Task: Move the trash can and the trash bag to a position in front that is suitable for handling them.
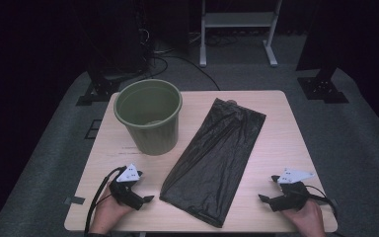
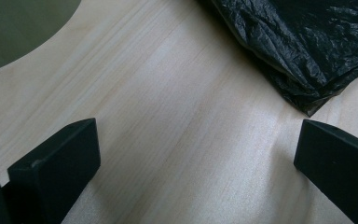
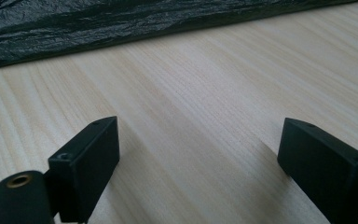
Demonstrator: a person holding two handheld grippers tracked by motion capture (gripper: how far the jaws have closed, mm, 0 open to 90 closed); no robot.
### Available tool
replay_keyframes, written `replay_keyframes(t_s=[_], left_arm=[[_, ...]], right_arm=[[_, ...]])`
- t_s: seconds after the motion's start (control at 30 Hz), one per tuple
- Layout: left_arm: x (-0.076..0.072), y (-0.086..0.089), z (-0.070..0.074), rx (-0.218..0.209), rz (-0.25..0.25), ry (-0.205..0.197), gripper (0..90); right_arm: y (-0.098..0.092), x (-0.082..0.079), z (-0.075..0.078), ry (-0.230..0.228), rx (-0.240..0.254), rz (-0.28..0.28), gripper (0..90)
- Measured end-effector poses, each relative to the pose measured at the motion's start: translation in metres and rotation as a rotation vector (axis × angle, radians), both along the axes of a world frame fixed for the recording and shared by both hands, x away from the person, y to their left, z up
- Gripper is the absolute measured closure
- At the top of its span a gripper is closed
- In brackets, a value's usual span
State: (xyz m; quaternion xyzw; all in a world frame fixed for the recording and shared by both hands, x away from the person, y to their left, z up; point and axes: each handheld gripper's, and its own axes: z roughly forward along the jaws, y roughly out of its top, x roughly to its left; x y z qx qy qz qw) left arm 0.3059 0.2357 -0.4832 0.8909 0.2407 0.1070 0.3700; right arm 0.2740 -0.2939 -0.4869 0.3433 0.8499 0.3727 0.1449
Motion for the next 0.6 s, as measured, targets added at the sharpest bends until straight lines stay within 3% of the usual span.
replay_keyframes(t_s=[0.3, 0.6], left_arm=[[0.0, 0.0, 0.0, -0.002, 0.002, 0.0, 0.0], [0.0, 0.0, 0.0, -0.001, 0.005, 0.001, 0.0]], right_arm=[[0.001, 0.0, 0.002, 0.017, 0.018, -0.005, 12.2], [0.025, 0.0, 0.015, 0.012, 0.025, 0.027, 12.6]])
